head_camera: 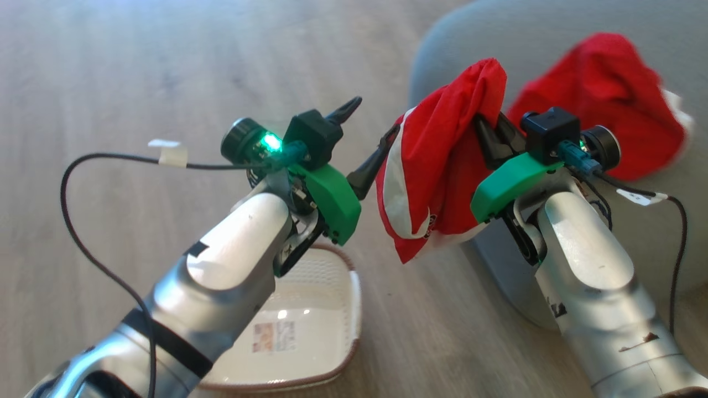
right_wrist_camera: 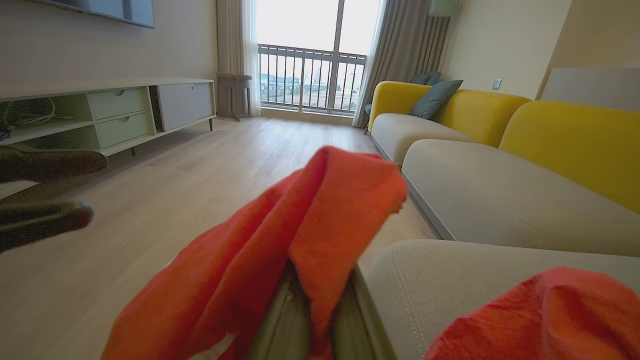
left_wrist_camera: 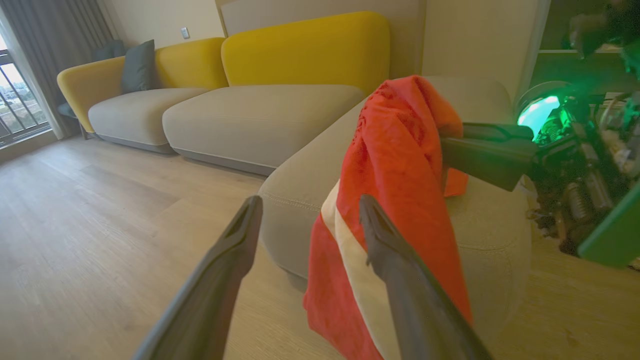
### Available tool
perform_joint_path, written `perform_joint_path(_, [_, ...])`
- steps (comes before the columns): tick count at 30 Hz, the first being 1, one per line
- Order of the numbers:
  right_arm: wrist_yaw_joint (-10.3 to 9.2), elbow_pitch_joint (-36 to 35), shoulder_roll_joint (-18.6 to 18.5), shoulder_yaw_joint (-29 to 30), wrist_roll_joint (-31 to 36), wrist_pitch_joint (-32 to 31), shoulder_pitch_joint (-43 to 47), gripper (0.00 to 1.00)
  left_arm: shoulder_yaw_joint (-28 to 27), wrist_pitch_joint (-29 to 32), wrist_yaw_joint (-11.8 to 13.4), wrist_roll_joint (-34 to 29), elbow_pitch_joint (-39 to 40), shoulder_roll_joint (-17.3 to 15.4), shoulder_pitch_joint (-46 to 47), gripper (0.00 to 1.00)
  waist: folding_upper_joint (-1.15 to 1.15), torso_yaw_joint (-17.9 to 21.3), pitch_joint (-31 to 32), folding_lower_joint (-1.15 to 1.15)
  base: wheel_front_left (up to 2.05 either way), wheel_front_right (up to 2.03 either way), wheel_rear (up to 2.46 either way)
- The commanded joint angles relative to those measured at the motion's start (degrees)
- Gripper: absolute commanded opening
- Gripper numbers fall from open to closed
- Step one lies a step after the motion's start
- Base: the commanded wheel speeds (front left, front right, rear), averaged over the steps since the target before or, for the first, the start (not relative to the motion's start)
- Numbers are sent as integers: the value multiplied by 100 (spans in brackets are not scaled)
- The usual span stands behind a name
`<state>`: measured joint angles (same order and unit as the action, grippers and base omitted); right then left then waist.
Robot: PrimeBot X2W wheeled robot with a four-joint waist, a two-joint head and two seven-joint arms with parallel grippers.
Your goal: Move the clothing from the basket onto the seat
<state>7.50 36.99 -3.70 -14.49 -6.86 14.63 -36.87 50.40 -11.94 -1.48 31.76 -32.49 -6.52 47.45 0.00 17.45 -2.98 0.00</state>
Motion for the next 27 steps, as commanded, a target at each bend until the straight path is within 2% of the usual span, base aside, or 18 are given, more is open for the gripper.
perform_joint_path(1, [-1, -269, 82, -63, 31, 37, -97, 0, -168, -71, 29, 22, 126, -121, 128, 100, 0, 555, -18, 0, 0, 0, 0])
perform_joint_path(7, [-1, -463, 82, -63, 27, 37, -11, 0, -95, -71, 71, -5, 144, -123, 89, 100, 0, 1208, -68, 0, 0, 0, 0])
perform_joint_path(15, [-1, -1027, 82, 631, 443, 37, 345, 0, 141, -31, -66, -53, 176, 58, 214, 100, 0, 1363, -270, 0, 0, 0, 0])
perform_joint_path(21, [-1, -1367, 82, 910, 649, 37, 568, 0, 262, -50, -117, -63, 112, 135, 228, 100, 0, 1425, -384, 0, 0, 0, 0])
perform_joint_path(27, [-1, -1720, 82, 1163, 974, -96, 465, 0, 362, -40, -142, -107, 153, 61, 217, 100, 0, 1458, -686, 0, 0, 0, 0])
